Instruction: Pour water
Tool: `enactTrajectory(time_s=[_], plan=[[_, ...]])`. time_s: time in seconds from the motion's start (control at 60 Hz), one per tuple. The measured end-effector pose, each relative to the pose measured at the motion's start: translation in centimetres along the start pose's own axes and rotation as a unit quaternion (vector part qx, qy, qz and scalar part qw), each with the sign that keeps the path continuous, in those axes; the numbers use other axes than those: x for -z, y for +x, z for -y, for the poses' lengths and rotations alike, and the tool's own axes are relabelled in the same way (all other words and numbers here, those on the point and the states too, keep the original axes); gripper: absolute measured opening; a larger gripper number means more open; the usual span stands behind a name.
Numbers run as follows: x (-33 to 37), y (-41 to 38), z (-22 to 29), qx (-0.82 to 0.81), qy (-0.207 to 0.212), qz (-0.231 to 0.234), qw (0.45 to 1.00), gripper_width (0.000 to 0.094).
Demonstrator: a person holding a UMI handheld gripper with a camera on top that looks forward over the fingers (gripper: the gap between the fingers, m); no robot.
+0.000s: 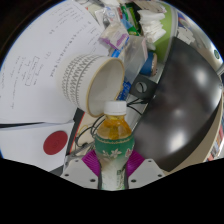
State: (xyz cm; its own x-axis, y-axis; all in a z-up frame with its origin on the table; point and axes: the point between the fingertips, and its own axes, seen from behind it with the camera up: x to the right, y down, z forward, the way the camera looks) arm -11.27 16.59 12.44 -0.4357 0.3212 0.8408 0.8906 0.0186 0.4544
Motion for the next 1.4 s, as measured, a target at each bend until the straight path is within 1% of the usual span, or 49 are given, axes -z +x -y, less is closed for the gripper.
enactTrajectory(time_s=[0.1, 0.15, 0.2, 0.25, 0.3, 0.333, 0.417, 0.45, 0.483, 0.517, 0.567, 0.583, 0.6, 0.617, 0.65, 0.7, 0.783, 0.85, 0.95, 1.05, 1.117, 1.2, 1.4], plan=[[0.5, 0.0, 0.1, -0.027, 0.005, 0.002, 1.000, 0.0295], [1.1, -0.2, 0.0, -0.074, 0.007, 0.011, 0.997, 0.0295], [1.6, -0.4, 0.1, -0.135, 0.020, 0.024, 0.990, 0.0301], [2.4, -0.3, 0.4, -0.209, 0.036, 0.039, 0.977, 0.0301], [3.4, 0.3, 0.4, -0.281, 0.044, 0.043, 0.958, 0.0303], [3.6, 0.7, 0.3, -0.336, 0.060, 0.051, 0.939, 0.0300], [4.8, 1.9, -0.1, -0.490, 0.082, 0.069, 0.865, 0.0301], [5.6, 2.3, -0.7, -0.551, 0.078, 0.073, 0.828, 0.0302], [5.9, 2.7, -1.3, -0.612, 0.081, 0.081, 0.782, 0.0303], [6.2, 3.2, -1.6, -0.667, 0.091, 0.087, 0.734, 0.0303], [6.0, 3.8, -3.4, -0.741, 0.112, 0.103, 0.654, 0.0302], [6.4, 3.9, -3.4, -0.763, 0.113, 0.101, 0.629, 0.0302], [5.9, 3.9, -4.3, -0.777, 0.123, 0.110, 0.608, 0.0302], [6.3, 3.9, -4.4, -0.791, 0.125, 0.108, 0.590, 0.0301], [6.3, 3.9, -5.3, -0.804, 0.139, 0.108, 0.568, 0.0302], [5.9, 4.0, -6.9, -0.819, 0.147, 0.092, 0.547, 0.0302], [5.2, 3.2, -8.7, -0.836, 0.152, 0.075, 0.522, 0.0302], [4.5, 2.2, -9.1, -0.846, 0.149, 0.062, 0.509, 0.0301], [2.6, 0.3, -7.7, -0.842, 0.146, 0.069, 0.515, 0.0301], [1.3, -1.2, -5.4, -0.845, 0.149, 0.084, 0.507, 0.0301], [0.4, -1.9, -4.3, -0.839, 0.151, 0.082, 0.516, 0.0301], [-0.4, -3.1, -3.0, -0.839, 0.148, 0.091, 0.515, 0.0301], [-1.0, -3.7, -2.9, -0.833, 0.150, 0.069, 0.528, 0.0324]])
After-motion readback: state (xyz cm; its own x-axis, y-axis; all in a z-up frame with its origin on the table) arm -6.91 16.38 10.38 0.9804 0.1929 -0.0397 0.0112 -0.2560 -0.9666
